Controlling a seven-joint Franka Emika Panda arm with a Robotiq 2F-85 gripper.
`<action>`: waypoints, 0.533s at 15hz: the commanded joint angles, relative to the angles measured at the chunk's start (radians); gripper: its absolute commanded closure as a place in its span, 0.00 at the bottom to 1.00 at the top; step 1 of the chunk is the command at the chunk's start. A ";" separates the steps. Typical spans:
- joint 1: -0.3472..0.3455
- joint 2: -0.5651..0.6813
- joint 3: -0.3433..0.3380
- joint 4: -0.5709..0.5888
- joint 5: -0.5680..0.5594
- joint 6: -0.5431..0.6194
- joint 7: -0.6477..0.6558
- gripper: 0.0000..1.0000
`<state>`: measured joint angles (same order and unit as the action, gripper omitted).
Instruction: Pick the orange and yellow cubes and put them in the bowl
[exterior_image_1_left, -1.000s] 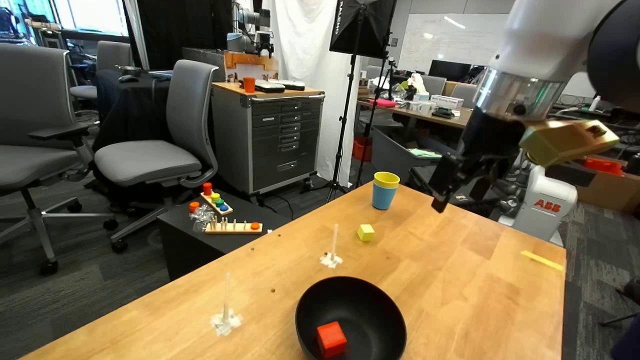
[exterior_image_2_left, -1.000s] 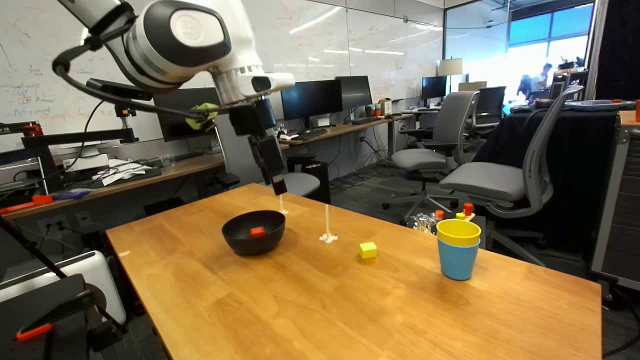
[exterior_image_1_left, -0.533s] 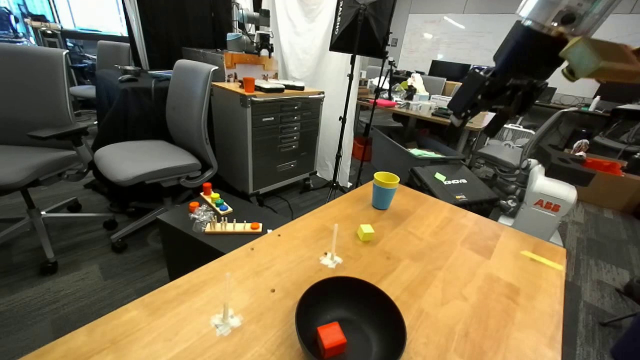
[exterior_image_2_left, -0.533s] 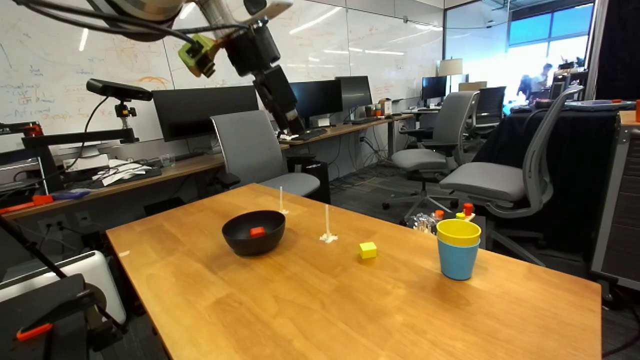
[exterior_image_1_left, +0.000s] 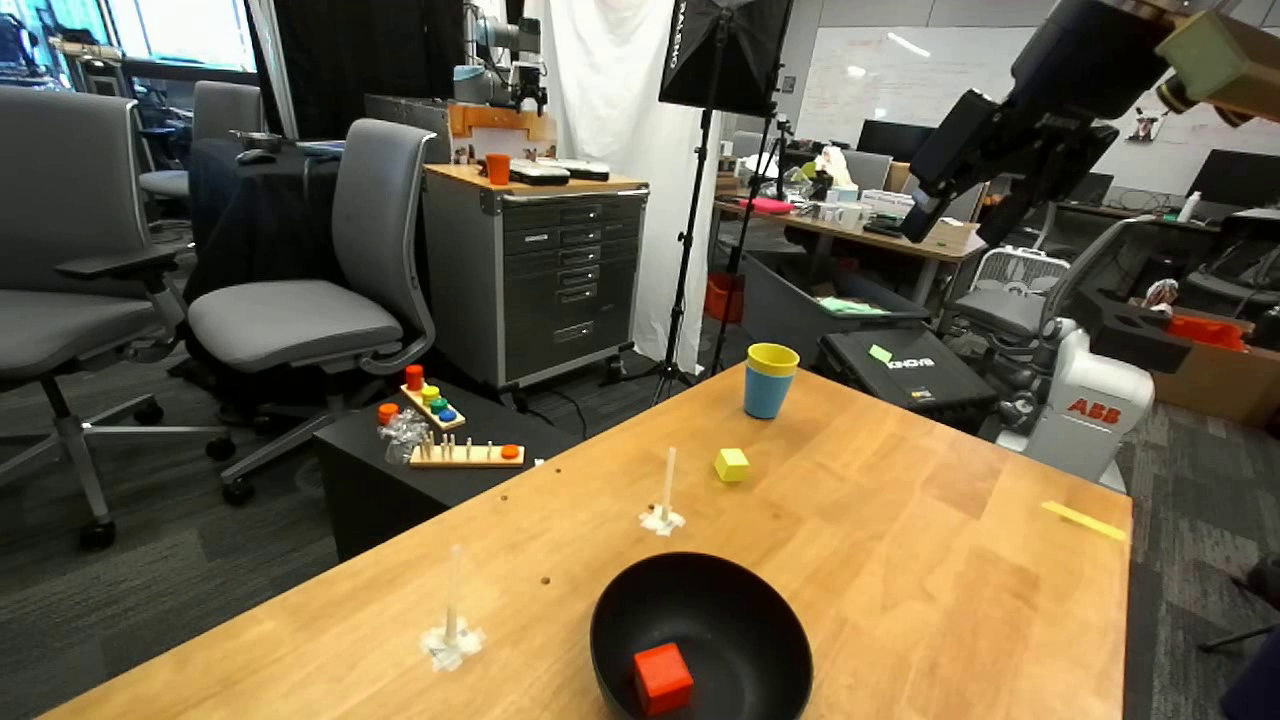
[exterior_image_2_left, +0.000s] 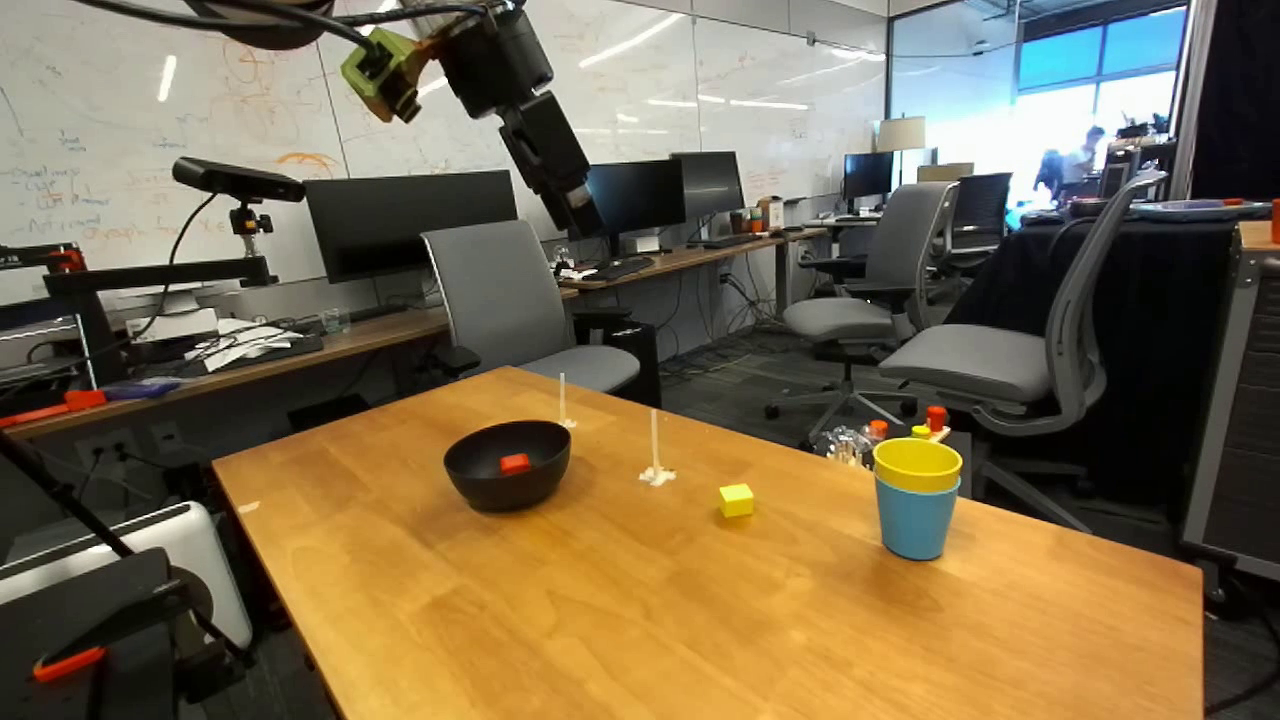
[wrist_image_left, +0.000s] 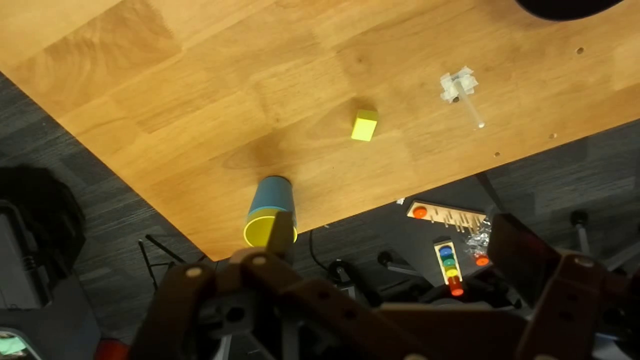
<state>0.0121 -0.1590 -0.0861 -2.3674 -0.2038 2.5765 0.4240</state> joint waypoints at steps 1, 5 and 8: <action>-0.039 0.000 0.038 0.001 0.013 0.000 -0.011 0.00; -0.039 0.000 0.038 0.001 0.013 0.000 -0.011 0.00; -0.043 -0.006 0.055 0.039 0.002 -0.041 -0.016 0.00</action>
<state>-0.0021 -0.1548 -0.0693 -2.3669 -0.2038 2.5761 0.4240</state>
